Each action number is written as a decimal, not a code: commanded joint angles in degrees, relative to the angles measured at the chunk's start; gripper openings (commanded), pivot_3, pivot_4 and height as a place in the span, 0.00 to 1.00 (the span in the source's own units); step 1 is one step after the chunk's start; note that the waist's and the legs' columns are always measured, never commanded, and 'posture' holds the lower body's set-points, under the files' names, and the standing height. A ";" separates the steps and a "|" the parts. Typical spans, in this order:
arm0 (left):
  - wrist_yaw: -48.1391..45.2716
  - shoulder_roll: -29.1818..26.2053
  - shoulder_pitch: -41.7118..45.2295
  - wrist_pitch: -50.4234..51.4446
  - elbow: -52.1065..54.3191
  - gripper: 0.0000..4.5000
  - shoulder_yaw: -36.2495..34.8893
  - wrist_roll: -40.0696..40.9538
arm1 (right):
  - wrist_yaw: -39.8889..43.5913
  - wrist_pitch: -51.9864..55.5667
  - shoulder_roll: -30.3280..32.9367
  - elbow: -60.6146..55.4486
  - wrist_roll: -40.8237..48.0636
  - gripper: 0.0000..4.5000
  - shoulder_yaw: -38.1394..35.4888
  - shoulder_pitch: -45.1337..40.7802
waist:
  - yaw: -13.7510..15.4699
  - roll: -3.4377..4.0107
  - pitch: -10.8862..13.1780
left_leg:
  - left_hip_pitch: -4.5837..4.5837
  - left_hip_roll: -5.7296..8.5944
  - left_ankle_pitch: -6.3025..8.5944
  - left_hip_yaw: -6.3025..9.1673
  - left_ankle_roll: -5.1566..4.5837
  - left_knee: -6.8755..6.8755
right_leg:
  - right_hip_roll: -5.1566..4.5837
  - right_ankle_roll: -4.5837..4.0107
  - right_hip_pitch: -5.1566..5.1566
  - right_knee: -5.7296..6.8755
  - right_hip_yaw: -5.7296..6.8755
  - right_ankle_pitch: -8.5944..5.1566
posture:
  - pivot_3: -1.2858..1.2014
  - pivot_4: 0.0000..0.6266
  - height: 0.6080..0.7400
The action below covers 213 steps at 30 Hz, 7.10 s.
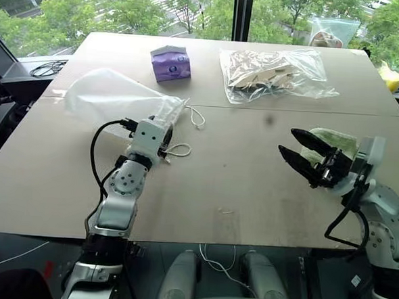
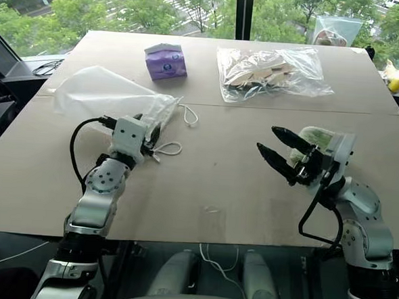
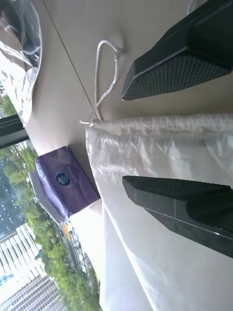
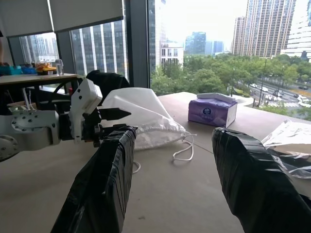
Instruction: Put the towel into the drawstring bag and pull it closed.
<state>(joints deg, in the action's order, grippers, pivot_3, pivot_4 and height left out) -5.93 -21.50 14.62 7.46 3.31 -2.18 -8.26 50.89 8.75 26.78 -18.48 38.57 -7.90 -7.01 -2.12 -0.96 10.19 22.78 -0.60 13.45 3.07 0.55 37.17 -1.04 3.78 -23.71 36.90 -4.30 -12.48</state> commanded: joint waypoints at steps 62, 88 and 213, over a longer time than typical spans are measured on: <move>-4.96 -0.96 17.71 16.86 1.92 0.00 -1.67 2.41 | -26.71 13.80 15.00 3.50 -38.99 0.99 8.33 0.45 | 1.01 -0.04 0.00 | 0.09 0.09 -0.01 0.16 0.01 0.12 | -0.07 -0.01 0.02 0.06 0.16 0.02 | 0.52 0.24 1.00; -6.91 0.82 18.14 13.32 -0.72 0.00 -2.25 7.05 | -36.67 24.47 2.55 37.16 -30.84 0.33 -8.74 -20.09 | 0.20 -0.14 -0.05 | 0.00 0.09 -0.08 0.20 0.00 0.27 | -0.02 -0.21 0.22 0.05 0.13 0.39 | 0.52 0.24 1.00; -28.47 5.69 16.16 43.67 0.71 0.00 -8.98 66.18 | -56.98 43.73 -12.00 2.01 28.82 0.53 11.68 -19.66 | -0.41 0.01 0.11 | 1.04 -0.01 -0.15 0.42 0.12 -0.07 | 0.08 -0.09 -0.88 -0.12 0.34 0.26 | 0.52 0.24 1.00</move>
<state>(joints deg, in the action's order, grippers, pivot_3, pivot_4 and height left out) -33.53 -16.03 30.54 50.95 2.29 -11.07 56.48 -6.21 51.97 15.74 -15.02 68.57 2.79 -26.85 -2.53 -0.94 10.30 23.82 -0.61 13.30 3.48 0.67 37.11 -0.96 3.69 -24.59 36.78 -3.96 -12.22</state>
